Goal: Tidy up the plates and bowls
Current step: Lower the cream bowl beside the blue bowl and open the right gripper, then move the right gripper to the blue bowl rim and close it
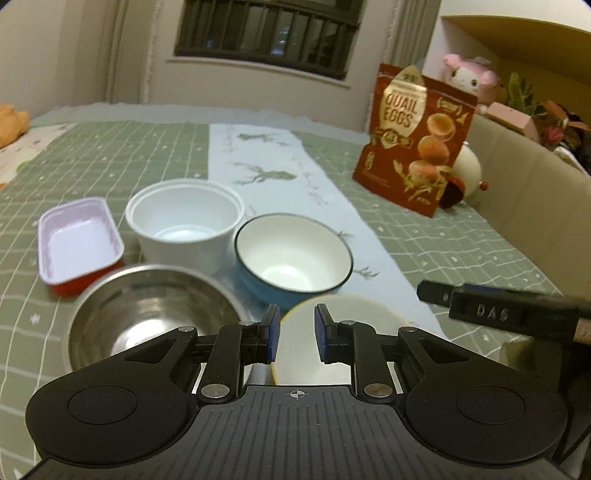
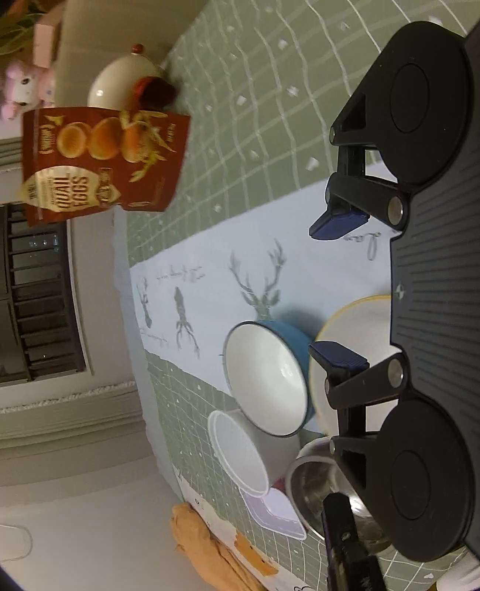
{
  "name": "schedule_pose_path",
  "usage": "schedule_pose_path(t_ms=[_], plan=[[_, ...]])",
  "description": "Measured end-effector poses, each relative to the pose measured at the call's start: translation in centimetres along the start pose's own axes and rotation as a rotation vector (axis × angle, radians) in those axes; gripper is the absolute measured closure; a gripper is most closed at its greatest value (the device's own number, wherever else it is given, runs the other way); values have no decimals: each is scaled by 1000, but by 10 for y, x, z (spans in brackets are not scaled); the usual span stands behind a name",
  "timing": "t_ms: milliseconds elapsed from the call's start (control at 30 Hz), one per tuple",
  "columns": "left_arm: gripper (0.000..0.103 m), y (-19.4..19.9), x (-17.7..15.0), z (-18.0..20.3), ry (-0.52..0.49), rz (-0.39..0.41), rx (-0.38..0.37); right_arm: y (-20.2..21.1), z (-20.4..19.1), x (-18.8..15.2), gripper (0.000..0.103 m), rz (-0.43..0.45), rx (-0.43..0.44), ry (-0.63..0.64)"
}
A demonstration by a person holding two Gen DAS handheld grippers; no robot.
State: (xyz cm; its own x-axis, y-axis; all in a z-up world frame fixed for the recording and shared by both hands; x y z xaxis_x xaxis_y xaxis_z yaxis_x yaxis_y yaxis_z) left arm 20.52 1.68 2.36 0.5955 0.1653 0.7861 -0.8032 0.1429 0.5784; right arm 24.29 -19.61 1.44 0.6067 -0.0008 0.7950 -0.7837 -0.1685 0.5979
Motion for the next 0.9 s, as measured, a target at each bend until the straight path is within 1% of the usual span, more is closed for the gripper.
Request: schedule_pose_path(t_ms=[67,167,267,367,467,533,633,667,733,900], plan=[[81,-2,8,-4,-9,10,-25,4,-7,14,35,2,-10,19],[81,-10,24,-11,-18,13,-59,-2,-16,32,35,-27,-26,39],[81,-21,42,-16,-44,20,-69,-12,-19,47,35,-65,-40,43],[81,-39,58,-20,-62,-11,-110,-28,-21,58,32,-114,-62,52],[81,-59,67,-25,-92,-32,-126,-47,-23,62,32,-163,-80,73],[81,-70,69,-33,-65,-32,-141,-60,-24,61,31,-194,-99,82],[81,-83,73,-38,-51,-64,-158,-81,-27,60,31,-245,-120,89],[81,-84,74,-41,-47,-66,-159,-86,-29,60,31,-257,-120,86],[81,-86,73,-45,-54,-70,-136,-95,-32,61,31,-271,-110,79],[81,-96,71,-60,-42,-119,-112,-109,-44,63,27,-270,-103,75]])
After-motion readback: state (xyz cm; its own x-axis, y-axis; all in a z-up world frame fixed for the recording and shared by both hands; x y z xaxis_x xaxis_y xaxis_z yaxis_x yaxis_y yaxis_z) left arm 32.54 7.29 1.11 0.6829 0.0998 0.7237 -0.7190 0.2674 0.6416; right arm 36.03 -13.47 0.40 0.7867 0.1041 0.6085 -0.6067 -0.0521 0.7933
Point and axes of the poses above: each gripper's, at about its wrist camera, not at the fingertips, and y roughly against the way its jaws point, z to its right, x to its top, the point moved 3 cm from there along -y, roughly the way its jaws point, and after that the axes turned 2 degrees about -x, right-handed, at the moved point
